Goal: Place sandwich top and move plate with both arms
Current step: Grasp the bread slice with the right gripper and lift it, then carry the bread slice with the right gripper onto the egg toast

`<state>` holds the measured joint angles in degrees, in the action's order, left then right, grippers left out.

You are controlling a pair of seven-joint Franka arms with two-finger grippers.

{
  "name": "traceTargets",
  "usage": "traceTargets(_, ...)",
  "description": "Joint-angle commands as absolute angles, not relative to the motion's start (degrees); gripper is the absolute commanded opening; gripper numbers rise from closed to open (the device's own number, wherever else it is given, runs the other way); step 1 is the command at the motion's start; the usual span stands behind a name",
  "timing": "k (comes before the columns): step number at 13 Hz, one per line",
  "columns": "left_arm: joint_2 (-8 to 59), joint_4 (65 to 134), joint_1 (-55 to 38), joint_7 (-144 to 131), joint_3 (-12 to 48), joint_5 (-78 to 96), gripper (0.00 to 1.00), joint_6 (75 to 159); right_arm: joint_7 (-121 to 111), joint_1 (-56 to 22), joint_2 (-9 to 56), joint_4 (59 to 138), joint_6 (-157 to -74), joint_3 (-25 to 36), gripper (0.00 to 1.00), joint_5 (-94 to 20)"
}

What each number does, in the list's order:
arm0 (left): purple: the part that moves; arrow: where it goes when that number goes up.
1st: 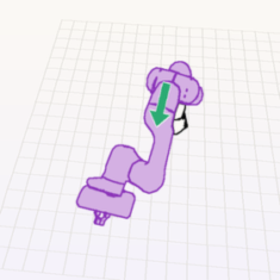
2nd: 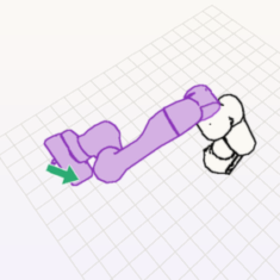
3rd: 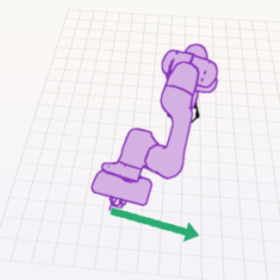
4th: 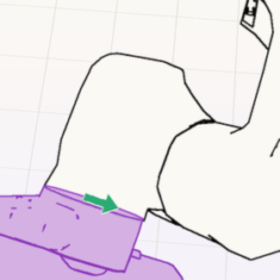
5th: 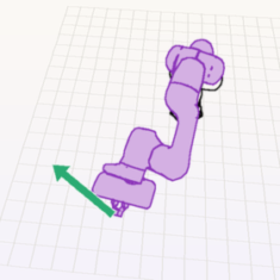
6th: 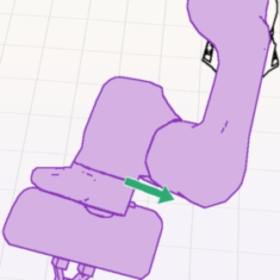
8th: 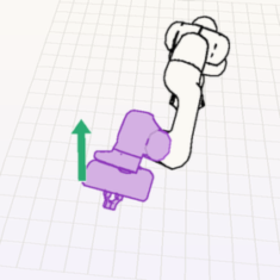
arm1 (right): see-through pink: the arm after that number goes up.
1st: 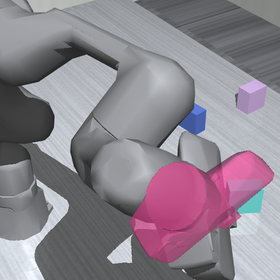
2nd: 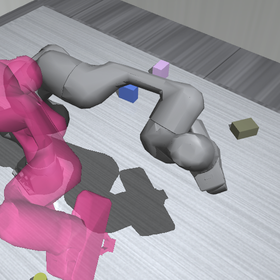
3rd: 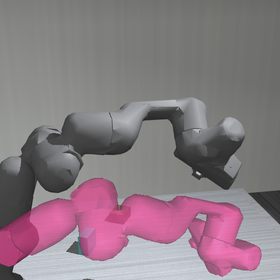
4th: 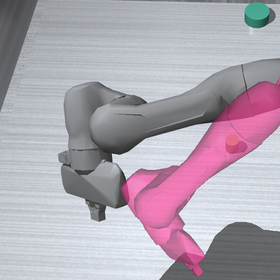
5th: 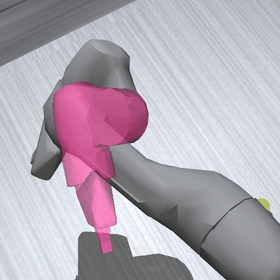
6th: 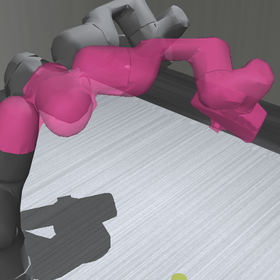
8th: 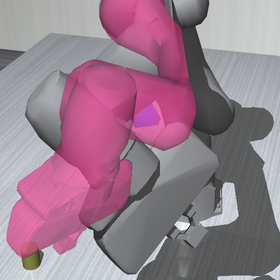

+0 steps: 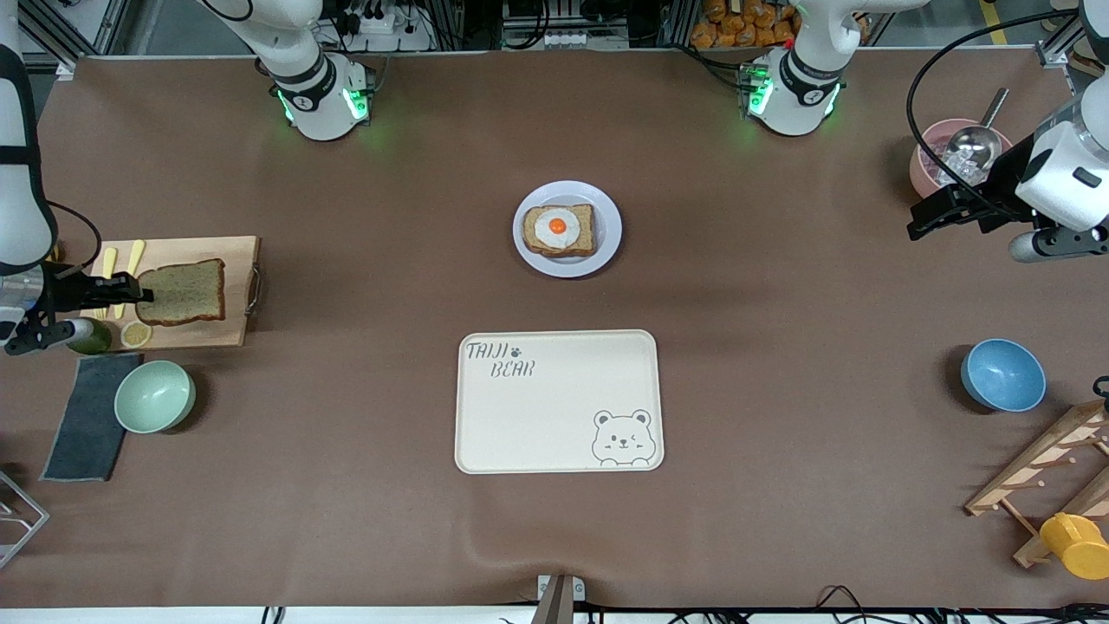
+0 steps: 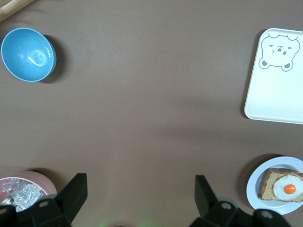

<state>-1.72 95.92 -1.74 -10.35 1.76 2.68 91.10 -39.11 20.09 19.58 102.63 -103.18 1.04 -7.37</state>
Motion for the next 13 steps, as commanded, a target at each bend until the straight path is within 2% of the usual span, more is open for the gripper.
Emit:
traceTargets(1,-2.46,96.06,-1.67,-11.16,1.76,2.81,1.00,91.32,-37.89,19.87,19.25,100.11,-99.15,-3.94,0.00,-11.15)
traceTargets(3,-2.37,96.06,-1.76,-11.16,1.76,2.81,1.00,91.32,-37.53,17.24,19.42,100.02,-98.26,-5.97,0.00,-12.48)
traceTargets(6,-2.37,95.98,-1.58,-10.99,1.76,2.81,1.00,91.32,-34.64,8.20,19.34,99.67,-98.17,-6.59,0.00,-12.83)
traceTargets(8,-2.37,96.06,-1.58,-10.99,1.76,2.81,1.00,91.32,-32.28,1.44,18.12,99.75,-97.04,-6.77,0.00,-17.99)
traceTargets(13,-2.37,96.06,-1.67,-10.99,1.76,2.81,1.00,91.32,-12.86,-17.55,16.08,99.84,-99.39,-6.77,0.00,-18.98)
